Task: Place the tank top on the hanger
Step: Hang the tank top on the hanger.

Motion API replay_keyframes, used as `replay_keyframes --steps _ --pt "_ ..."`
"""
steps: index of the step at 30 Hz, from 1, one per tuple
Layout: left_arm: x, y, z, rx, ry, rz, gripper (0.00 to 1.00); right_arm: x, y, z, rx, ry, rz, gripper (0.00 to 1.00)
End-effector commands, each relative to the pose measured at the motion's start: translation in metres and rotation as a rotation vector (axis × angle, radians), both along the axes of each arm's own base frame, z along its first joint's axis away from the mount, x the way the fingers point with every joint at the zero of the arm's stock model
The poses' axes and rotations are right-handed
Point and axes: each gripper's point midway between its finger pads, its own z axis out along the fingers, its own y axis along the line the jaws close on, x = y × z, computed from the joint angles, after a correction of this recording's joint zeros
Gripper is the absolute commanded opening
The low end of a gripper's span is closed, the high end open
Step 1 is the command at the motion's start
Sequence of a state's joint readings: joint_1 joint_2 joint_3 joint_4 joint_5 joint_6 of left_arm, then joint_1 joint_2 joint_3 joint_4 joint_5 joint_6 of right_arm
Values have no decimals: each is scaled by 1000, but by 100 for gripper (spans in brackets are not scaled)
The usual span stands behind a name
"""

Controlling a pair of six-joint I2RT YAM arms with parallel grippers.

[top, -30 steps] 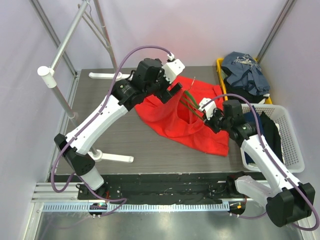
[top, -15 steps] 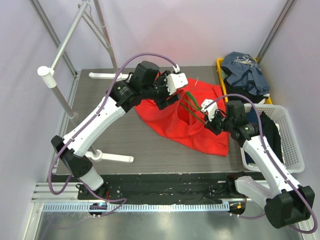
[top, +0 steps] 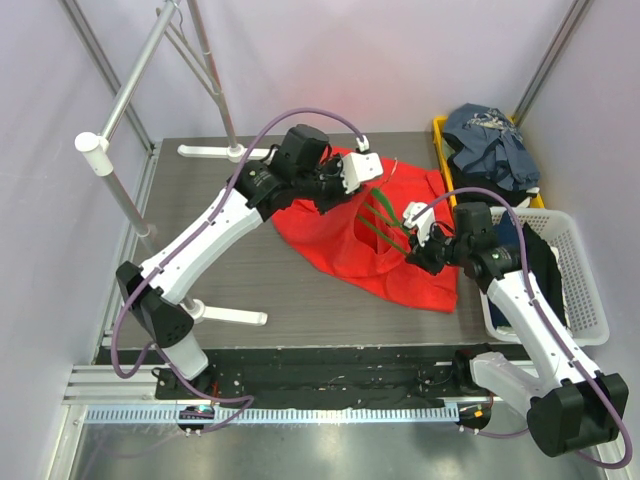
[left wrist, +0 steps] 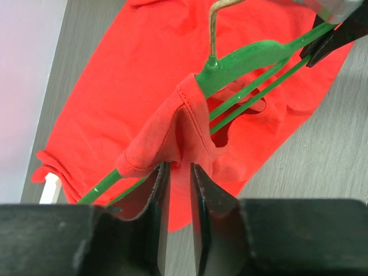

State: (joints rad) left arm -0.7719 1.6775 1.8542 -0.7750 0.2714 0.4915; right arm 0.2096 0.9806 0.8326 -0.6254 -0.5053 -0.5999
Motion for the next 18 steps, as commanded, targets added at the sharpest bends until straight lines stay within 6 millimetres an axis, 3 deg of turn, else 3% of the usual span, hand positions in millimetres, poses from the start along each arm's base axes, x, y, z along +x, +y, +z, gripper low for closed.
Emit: replay_keyframes --steps 1,5,12,18 --pt "8 -6 13 -36 -48 -3 19 7 10 33 54 -94 54 1" --pt "13 -6 13 -38 -55 18 1 6 10 35 61 -94 58 1" --pt "23 -4 19 -47 -83 73 0 4 11 34 63 -87 69 1" --pt "27 5 41 -65 -134 122 0 6 9 30 52 -74 61 1"
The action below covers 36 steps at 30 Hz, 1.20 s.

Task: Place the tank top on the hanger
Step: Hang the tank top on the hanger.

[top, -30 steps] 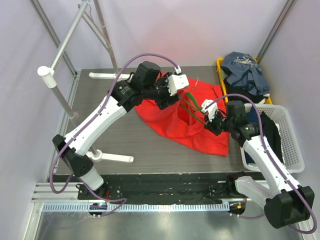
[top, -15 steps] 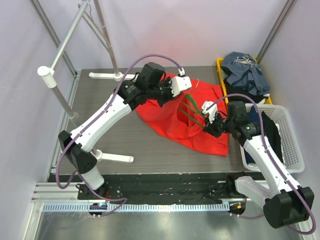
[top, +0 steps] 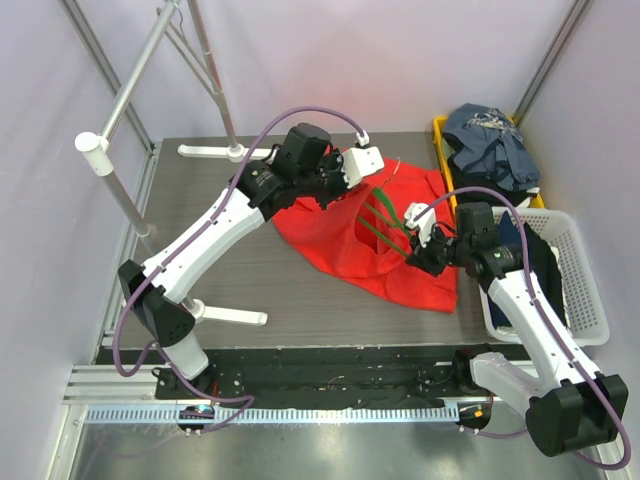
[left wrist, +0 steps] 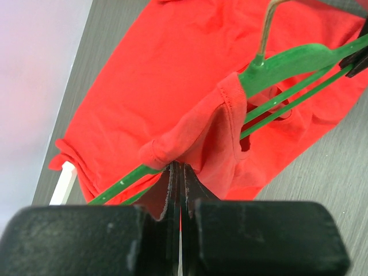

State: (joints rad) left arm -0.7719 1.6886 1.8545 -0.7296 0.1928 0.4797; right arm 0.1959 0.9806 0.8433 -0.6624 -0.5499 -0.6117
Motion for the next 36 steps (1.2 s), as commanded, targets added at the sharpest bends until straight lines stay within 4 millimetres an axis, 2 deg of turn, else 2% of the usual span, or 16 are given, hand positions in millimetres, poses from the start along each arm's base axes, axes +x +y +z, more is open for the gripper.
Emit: replay_keyframes --steps 1,9,10,11,13,16,19,22,28,36 --pt "9 4 37 -62 -86 47 0 12 7 30 35 -103 37 1" --pt "14 8 30 -34 -105 69 0 12 5 30 37 -101 32 1" --pt "11 6 31 -40 -99 53 5 13 6 31 38 -101 31 1" --pt "9 6 31 -42 -93 42 20 12 5 30 38 -100 31 1" --pt "0 3 32 -45 -76 -3 32 12 6 30 36 -100 35 1" --pt "-7 2 30 -39 -55 -38 40 13 5 30 36 -99 33 1" --pt "-10 0 31 -46 -46 -57 42 12 6 30 39 -98 36 1" --pt "-10 -4 33 -53 -46 -70 42 11 6 29 37 -92 40 1" --pt "1 -10 33 -62 -56 -47 38 7 8 30 47 -84 59 1" --pt "2 -12 21 -45 -41 -49 7 6 9 32 50 -89 64 1"
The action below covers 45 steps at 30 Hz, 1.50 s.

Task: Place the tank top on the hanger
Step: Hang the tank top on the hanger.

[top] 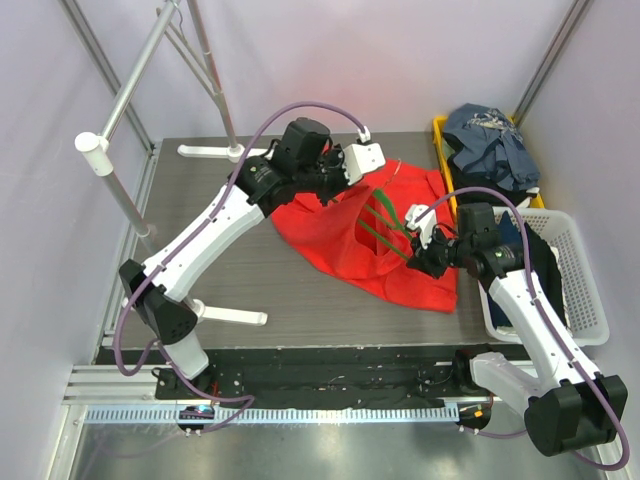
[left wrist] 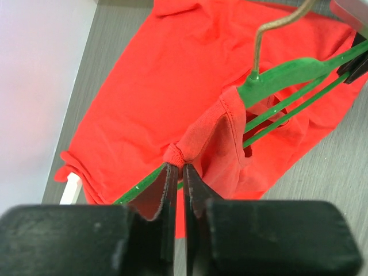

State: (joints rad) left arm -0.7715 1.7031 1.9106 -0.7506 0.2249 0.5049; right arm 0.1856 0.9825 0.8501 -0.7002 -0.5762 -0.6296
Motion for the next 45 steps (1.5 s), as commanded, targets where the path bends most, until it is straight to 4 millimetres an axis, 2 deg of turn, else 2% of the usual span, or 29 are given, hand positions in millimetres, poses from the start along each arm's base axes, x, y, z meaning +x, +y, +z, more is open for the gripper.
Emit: replay_keyframes --steps 1,2,7,12,17,28,45 --pt "4 -7 5 -26 -19 -8 6 13 9 33 46 -113 45 1" --pt "3 -7 4 -24 -18 -12 0 12 9 33 47 -111 46 1" --pt "4 -7 10 -33 -24 -7 0 13 8 31 39 -107 44 1" --pt "12 2 38 -65 -86 58 0 11 7 24 26 -82 51 1" --pt "15 8 48 -75 -117 95 0 10 8 21 21 -68 67 1" --pt "23 24 34 -20 -146 156 0 9 7 29 28 -91 61 1" --pt "21 32 38 -16 -156 177 0 16 0 34 19 -130 19 1"
